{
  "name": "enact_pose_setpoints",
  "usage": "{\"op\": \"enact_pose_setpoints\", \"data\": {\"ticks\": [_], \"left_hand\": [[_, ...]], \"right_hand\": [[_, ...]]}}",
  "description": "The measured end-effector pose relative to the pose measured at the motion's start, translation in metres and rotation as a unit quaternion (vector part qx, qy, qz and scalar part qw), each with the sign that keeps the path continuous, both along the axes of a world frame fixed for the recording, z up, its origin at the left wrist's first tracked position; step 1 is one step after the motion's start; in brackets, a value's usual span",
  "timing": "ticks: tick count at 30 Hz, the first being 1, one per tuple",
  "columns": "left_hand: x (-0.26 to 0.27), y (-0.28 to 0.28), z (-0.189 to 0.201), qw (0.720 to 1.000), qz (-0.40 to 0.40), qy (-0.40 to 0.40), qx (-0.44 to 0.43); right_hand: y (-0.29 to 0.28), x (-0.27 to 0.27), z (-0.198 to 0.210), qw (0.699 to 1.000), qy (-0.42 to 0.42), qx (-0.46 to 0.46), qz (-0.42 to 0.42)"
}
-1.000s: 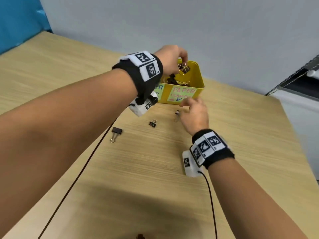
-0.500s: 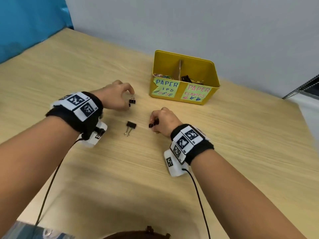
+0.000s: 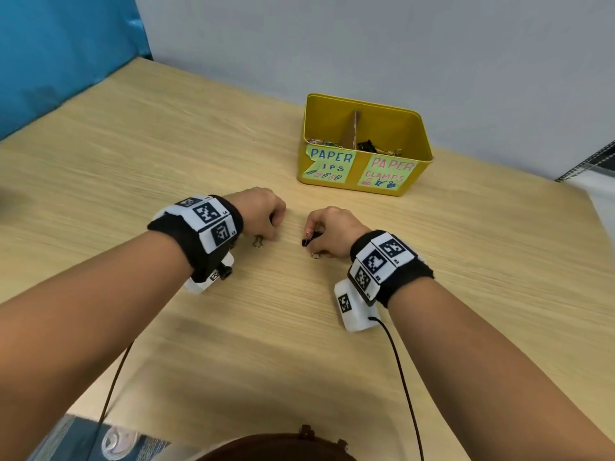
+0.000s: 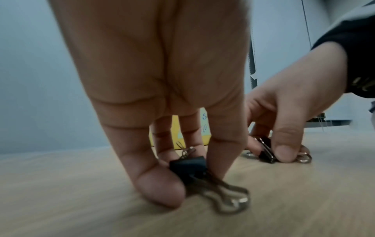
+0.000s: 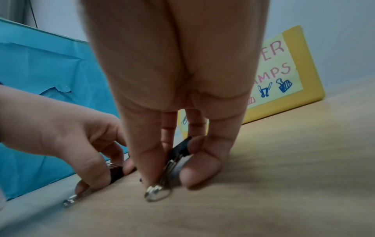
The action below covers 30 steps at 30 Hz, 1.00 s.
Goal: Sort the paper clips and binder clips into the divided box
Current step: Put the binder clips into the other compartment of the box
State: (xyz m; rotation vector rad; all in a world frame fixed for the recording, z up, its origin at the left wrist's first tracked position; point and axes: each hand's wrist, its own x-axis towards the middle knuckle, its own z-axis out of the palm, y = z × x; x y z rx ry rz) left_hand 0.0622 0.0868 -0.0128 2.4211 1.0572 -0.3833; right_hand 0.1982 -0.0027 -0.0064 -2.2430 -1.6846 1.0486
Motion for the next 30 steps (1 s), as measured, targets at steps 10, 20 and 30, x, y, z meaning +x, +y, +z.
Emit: {"op": "enact_pose_setpoints", "data": {"ticks": [10,20,30], "left_hand": [[-0.003,-0.007,-0.002,0.999,0.041,-0.031,-0.015],[-0.024,0.008,0.007,0.958,0.192,-0.16,-0.14],[0.077,0.015,0.097,0.937,0.08,-0.318,-0.123]], "right_hand": [[-0.013,0.014,-0.014,0.993,0.104,0.003,-0.056],[0.003,0.058,0.046,0.947,0.17,0.239,-0.131],[0.049,0.115,0.068,0.934,-0.097,0.266,-0.218]]}}
